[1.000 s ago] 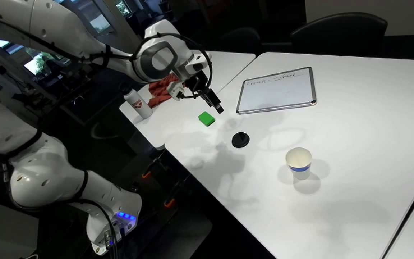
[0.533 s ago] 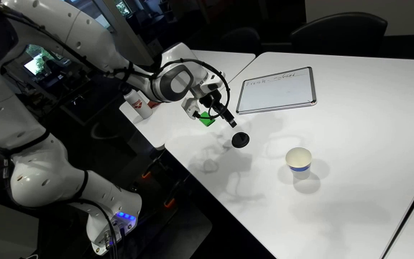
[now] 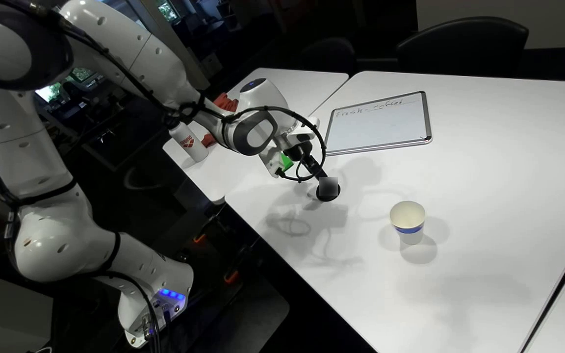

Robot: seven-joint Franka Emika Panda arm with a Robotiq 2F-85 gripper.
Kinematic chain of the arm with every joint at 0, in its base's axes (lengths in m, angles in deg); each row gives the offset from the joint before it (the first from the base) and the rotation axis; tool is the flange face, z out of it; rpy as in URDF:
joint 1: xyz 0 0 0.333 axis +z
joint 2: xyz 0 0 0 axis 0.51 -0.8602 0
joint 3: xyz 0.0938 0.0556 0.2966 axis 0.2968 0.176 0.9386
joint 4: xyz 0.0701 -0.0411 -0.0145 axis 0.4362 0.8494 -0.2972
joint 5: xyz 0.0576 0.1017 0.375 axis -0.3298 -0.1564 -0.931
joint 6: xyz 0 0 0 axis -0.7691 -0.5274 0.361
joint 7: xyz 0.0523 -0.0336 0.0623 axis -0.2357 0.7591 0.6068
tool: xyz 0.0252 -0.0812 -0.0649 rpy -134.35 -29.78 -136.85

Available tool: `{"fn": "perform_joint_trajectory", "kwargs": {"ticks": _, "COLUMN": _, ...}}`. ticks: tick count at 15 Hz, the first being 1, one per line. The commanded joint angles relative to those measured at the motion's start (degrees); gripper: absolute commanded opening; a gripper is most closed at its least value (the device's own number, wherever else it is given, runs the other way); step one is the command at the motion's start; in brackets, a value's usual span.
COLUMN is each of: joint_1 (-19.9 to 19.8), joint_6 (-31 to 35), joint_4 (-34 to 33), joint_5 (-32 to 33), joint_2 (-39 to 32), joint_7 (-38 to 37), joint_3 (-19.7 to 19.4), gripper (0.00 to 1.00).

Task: Put the black lid on top of the blue and white coffee cup

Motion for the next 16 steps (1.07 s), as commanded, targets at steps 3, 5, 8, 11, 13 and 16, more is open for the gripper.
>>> {"fn": "perform_joint_trajectory", "kwargs": {"ticks": 3, "joint_1": 1.0, "joint_6": 0.1, "joint_4": -4.6, "joint_5": -4.9, "joint_2": -5.5, "joint_7": 2.1, "joint_3": -0.5, "gripper": 1.00}}
{"fn": "perform_joint_trajectory", "kwargs": {"ticks": 5, "joint_1": 1.6, "joint_6": -1.9, "joint_4": -6.0, "joint_5": -6.2, "joint_2": -6.4, "joint_7": 1.4, "joint_3": -0.9, "gripper": 1.00}}
{"fn": "perform_joint_trajectory", "kwargs": {"ticks": 8, "joint_1": 1.4, "joint_6": -0.3, "joint_4": -5.1, "joint_5": -6.7, "joint_2": -6.4, "joint_7": 2.3, "joint_3": -0.9, "gripper": 1.00}}
{"fn": "perform_joint_trajectory", "kwargs": {"ticks": 11, "joint_1": 1.5, "joint_6": -0.3, "joint_4": -5.3, "joint_5": -6.7, "joint_2": -6.6, "joint_7": 2.3, "joint_3": -0.9, "gripper": 1.00}}
{"fn": "perform_joint_trajectory", "kwargs": {"ticks": 13, "joint_1": 0.9, "joint_6": -0.3, "joint_4": -5.6, "joint_5": -7.2, "joint_2": -7.0, "joint_7": 2.7, "joint_3": -0.2, "gripper": 1.00}}
{"fn": "perform_joint_trajectory", "kwargs": {"ticks": 16, "joint_1": 0.3, "joint_6": -0.5, "joint_4": -5.8, "joint_5": -8.1, "joint_2": -7.5, "joint_7": 3.2, "joint_3": 0.3, "gripper": 1.00}}
